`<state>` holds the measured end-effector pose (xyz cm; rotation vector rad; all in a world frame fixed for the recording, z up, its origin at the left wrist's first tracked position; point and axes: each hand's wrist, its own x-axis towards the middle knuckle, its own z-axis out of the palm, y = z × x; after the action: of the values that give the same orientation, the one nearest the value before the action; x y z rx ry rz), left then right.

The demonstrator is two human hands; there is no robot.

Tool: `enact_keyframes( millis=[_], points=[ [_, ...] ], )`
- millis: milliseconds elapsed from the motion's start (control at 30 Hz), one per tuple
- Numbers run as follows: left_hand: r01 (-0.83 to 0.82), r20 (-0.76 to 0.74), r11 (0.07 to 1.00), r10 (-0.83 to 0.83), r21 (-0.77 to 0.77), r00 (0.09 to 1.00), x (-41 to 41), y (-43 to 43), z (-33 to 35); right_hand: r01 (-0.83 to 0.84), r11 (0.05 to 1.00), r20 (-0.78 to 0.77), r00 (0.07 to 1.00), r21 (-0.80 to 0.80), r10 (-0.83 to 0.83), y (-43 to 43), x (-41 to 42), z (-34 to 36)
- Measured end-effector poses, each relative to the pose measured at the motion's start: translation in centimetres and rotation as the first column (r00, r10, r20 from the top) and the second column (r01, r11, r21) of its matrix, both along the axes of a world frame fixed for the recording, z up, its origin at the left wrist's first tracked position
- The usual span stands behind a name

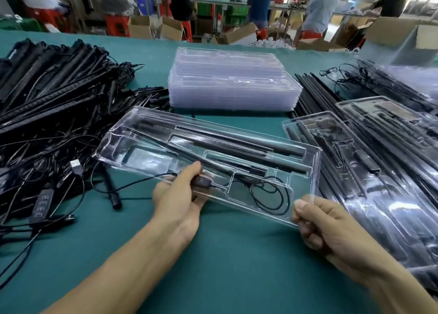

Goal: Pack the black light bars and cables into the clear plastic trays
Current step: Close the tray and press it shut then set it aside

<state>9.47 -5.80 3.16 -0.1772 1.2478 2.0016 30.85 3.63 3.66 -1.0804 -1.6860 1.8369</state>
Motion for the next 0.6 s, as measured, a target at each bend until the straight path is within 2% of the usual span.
enact_keyframes(
  millis=[233, 333, 600],
  points=[
    [-0.048, -0.116, 0.997, 0.054, 0.052, 0.992, 0.2, 0.3, 0.1, 0.088, 0.996, 0.05, 0.995, -0.033, -0.087, 0.0, -0.9, -0.4],
    [-0.108, -0.165, 0.992, 0.118, 0.065, 0.979, 0.0, 0.7, 0.2, 0.093, 0.995, 0.072, 0.993, -0.023, -0.091, 0.0, -1.2, -0.3],
    [-0.142, -0.236, 0.987, 0.157, 0.078, 0.959, -0.3, 1.1, -0.3, 0.07, 0.992, 0.099, 0.993, -0.102, -0.06, 0.0, -1.3, 0.0]
  ],
)
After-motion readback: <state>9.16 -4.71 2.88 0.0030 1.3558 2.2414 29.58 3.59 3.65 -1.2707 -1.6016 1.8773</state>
